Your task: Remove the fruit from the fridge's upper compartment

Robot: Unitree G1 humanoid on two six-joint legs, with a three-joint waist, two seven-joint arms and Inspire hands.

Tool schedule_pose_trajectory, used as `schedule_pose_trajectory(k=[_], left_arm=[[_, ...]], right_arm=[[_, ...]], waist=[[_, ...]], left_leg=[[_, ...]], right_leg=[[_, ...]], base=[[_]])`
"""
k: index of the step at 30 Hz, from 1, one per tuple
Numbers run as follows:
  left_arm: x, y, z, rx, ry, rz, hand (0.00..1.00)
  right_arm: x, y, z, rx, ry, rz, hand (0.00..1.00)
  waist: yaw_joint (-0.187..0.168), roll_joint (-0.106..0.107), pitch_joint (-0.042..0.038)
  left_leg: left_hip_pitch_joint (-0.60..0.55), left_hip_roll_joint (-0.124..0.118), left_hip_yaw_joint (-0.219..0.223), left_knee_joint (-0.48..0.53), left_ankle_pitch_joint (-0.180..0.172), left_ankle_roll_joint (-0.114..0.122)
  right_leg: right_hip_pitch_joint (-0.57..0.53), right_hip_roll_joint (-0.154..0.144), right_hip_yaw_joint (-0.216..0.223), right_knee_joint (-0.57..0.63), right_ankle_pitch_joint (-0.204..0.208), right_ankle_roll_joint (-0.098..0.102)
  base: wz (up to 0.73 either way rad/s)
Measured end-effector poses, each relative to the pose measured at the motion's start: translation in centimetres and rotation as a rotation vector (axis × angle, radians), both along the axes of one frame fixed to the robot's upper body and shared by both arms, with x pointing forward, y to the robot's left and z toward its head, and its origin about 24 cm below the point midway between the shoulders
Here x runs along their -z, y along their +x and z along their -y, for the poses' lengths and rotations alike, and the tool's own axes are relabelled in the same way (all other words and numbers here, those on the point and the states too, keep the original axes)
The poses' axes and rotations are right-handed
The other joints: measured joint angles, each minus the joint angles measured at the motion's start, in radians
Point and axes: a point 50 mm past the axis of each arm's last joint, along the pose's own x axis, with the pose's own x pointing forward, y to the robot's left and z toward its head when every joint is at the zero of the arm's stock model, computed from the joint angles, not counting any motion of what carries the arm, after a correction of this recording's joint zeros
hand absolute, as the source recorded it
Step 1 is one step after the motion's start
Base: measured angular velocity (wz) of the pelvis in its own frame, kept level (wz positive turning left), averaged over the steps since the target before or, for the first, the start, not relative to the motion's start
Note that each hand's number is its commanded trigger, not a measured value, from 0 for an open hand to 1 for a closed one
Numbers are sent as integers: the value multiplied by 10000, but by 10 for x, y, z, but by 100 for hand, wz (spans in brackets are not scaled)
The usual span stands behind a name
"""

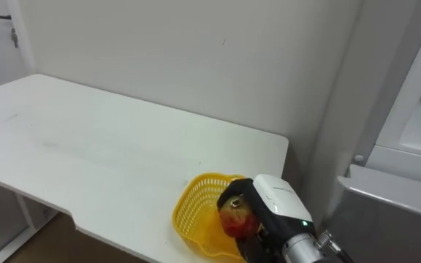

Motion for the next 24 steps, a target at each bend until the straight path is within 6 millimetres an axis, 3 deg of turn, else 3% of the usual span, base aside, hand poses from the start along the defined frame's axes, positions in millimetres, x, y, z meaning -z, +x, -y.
schedule_pose_trajectory(k=[10,11,12,13,14,24], left_arm=[[0,0,0,9,24,-13,0],[0,-1,0,3,27,-11,0],[0,-1,0,5,24,-16,0],[0,-1,0,5,21,-19,0],[0,-1,0,6,17,-22,0],[0,0,1,24,-8,1,0]], right_arm=[[14,0,0,83,-178,-502,100],[16,0,0,59,-207,-572,76],[16,-1,-1,36,-226,-608,76],[16,-1,-1,33,-223,-608,5],[16,-1,-1,35,-223,-606,0],[15,0,-2,12,-378,-510,0]], waist=[[1,4,3],[2,0,0],[1,2,1],[1,2,2],[4,2,2],[6,15,4]], left_leg=[[-1,-5,-3,0,1,1],[-2,-5,5,-3,1,1],[-4,-6,-4,0,1,1],[-6,-6,-6,1,1,1],[-10,-9,-12,1,1,2],[-19,-12,-17,-9,0,2]], right_leg=[[-3,1,15,3,-3,4],[-3,1,18,4,-3,4],[-4,1,16,3,-3,4],[-4,0,15,1,-3,4],[-4,-3,1,-1,-4,5],[-16,-3,2,-4,-12,15]], base=[[0],[0],[0],[0],[0],[0]])
